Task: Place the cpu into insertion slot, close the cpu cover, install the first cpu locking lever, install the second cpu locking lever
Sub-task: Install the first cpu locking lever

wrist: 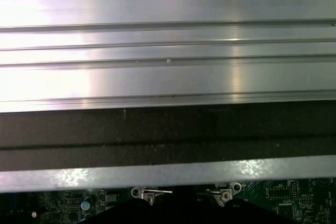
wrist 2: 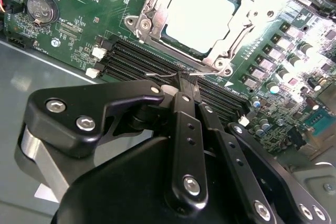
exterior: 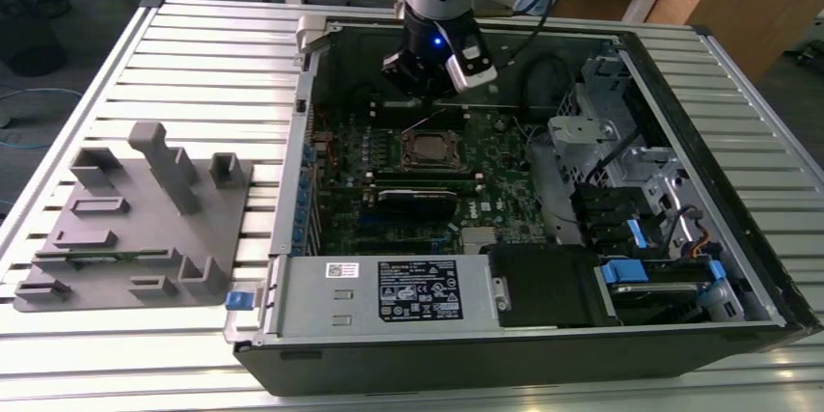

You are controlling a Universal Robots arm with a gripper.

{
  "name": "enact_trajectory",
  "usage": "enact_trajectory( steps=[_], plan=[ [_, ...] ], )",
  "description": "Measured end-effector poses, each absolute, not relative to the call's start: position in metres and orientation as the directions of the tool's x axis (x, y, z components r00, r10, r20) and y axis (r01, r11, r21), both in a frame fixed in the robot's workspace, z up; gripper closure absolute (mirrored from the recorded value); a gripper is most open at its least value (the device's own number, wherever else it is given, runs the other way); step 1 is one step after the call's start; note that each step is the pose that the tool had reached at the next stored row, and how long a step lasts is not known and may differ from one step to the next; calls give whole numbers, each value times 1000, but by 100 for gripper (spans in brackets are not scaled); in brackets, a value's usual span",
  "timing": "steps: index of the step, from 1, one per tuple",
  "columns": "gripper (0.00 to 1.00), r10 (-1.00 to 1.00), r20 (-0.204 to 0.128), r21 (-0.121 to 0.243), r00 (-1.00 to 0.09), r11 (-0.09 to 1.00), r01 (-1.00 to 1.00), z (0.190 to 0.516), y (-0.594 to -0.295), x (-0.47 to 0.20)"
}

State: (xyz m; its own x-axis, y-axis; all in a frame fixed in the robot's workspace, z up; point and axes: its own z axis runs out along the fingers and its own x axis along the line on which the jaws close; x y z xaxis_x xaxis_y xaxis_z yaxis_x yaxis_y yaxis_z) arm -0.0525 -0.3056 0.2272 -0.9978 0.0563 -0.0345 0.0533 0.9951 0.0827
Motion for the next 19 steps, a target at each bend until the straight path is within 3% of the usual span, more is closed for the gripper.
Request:
enact_trajectory(
  steps=[19],
  plan=[
    [89,59,-35,83,-998,995,56,222,-304,-50]
  ],
)
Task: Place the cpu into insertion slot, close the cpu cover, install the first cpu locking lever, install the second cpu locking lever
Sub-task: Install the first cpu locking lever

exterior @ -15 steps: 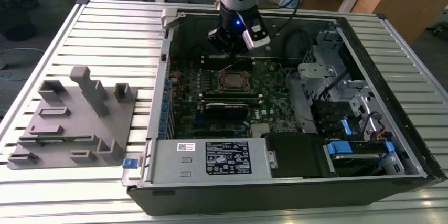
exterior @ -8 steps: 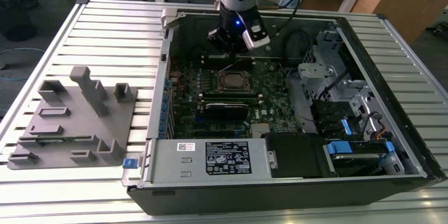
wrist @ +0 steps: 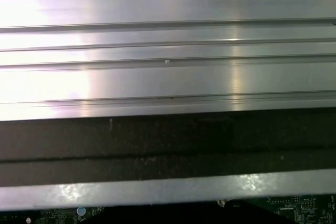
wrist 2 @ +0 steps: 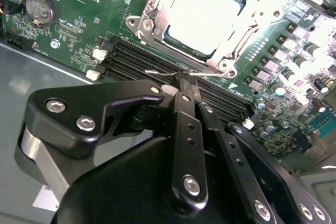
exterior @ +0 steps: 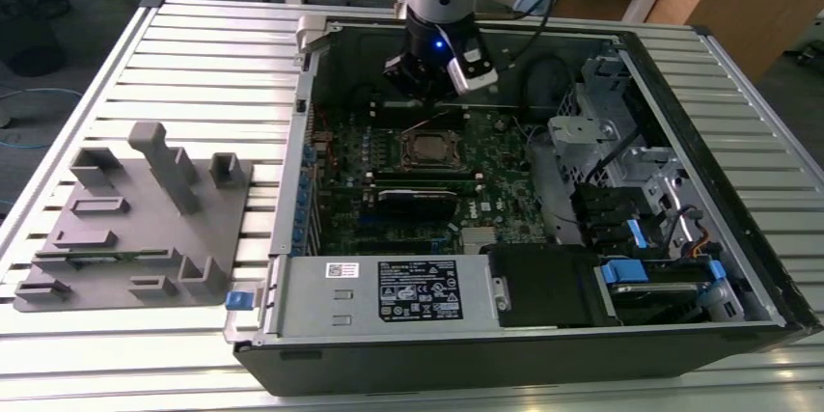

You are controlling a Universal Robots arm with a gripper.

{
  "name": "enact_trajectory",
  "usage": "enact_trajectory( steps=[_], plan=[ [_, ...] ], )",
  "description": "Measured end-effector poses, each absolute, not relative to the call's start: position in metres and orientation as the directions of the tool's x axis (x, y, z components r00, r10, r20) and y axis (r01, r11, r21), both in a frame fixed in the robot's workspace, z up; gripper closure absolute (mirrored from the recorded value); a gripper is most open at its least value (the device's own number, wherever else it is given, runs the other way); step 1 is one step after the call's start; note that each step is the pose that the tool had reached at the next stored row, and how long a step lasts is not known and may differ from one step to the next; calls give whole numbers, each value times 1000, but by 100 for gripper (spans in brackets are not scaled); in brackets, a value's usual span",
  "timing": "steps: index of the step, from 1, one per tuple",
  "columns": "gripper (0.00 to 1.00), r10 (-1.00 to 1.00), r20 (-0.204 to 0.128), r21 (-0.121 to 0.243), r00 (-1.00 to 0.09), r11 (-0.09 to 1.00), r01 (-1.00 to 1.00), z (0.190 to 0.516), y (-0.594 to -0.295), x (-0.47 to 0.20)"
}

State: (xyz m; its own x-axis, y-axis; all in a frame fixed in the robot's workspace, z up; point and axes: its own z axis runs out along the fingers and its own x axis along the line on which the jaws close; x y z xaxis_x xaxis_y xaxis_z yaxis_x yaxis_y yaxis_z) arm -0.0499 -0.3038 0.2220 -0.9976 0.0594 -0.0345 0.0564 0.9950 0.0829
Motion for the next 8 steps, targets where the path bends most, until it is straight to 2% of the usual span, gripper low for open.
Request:
enact_trajectory(
  steps=[8],
  plan=[
    [89,59,-34,83,-998,995,56,220,-304,-41]
  ],
)
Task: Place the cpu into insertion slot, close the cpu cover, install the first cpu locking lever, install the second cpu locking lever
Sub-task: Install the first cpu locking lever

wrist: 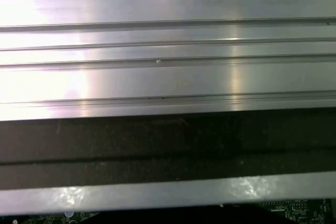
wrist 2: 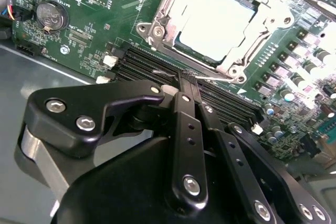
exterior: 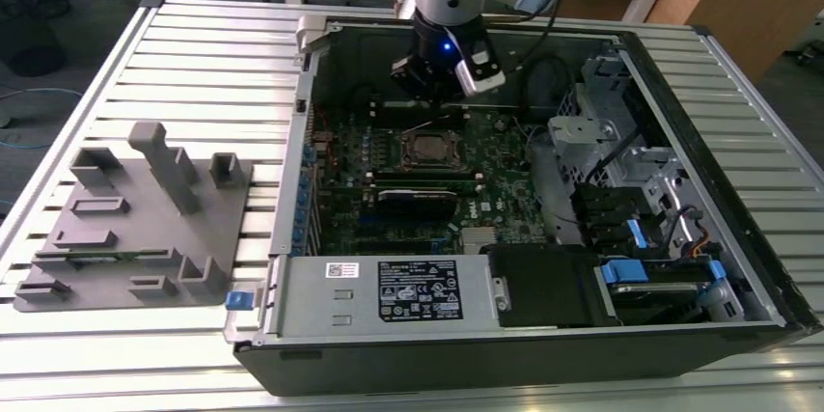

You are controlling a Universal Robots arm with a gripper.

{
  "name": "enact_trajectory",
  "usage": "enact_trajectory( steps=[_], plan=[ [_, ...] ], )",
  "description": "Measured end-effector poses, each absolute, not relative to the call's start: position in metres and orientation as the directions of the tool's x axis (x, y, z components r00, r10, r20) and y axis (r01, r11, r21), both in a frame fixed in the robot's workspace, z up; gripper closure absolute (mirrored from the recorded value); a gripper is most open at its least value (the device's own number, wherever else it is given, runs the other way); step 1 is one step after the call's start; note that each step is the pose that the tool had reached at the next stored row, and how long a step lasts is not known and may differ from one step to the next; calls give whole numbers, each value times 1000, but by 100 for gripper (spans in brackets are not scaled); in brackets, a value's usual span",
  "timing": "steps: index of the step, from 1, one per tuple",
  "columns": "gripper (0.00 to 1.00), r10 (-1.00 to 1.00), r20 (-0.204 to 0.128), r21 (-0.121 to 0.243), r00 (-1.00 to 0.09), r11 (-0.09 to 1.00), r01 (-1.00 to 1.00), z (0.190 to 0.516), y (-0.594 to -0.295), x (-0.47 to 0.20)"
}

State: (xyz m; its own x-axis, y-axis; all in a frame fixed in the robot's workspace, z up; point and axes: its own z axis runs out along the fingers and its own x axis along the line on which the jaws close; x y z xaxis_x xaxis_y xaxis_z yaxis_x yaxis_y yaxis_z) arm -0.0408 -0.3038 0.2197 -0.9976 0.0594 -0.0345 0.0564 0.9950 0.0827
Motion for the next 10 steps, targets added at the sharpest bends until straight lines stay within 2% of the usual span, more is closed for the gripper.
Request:
enact_trajectory(
  steps=[10],
  plan=[
    [89,59,-34,83,-998,995,56,214,-303,-40]
  ],
)
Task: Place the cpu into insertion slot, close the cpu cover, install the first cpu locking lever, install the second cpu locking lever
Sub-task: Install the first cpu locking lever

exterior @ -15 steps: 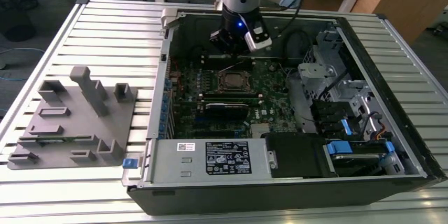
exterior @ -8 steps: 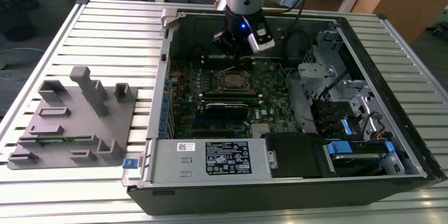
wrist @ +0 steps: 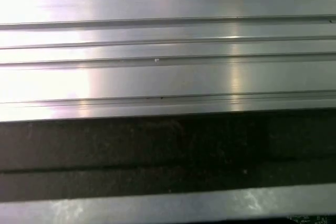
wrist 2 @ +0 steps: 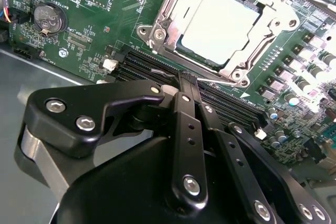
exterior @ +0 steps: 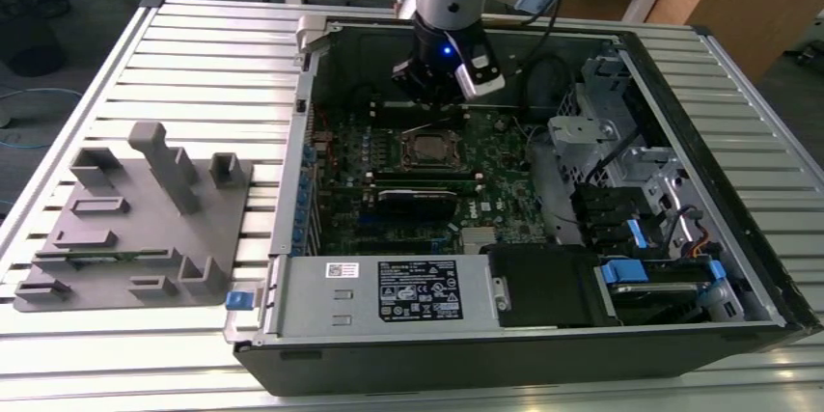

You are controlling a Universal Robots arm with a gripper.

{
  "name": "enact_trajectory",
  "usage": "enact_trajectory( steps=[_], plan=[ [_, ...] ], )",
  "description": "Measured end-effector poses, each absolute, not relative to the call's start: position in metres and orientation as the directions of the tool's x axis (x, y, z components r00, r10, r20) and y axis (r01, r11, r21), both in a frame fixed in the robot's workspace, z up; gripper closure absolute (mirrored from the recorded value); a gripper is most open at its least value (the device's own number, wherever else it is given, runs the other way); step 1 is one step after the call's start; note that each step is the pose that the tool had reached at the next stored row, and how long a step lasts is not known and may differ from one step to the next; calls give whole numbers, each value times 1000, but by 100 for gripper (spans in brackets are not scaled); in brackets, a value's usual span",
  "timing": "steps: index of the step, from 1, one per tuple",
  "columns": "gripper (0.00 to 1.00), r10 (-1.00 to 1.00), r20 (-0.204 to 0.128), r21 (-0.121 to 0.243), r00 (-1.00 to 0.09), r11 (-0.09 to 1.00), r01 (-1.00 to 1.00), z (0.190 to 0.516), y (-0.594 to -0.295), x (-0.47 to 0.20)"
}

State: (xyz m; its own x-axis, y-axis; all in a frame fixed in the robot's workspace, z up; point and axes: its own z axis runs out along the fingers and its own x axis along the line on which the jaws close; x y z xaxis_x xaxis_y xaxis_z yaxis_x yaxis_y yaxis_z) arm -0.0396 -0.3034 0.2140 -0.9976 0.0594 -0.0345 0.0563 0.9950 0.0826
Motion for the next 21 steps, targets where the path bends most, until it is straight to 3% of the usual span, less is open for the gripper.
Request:
enact_trajectory(
  steps=[21],
  plan=[
    [89,61,-35,82,-998,995,58,210,-302,-41]
  ],
)
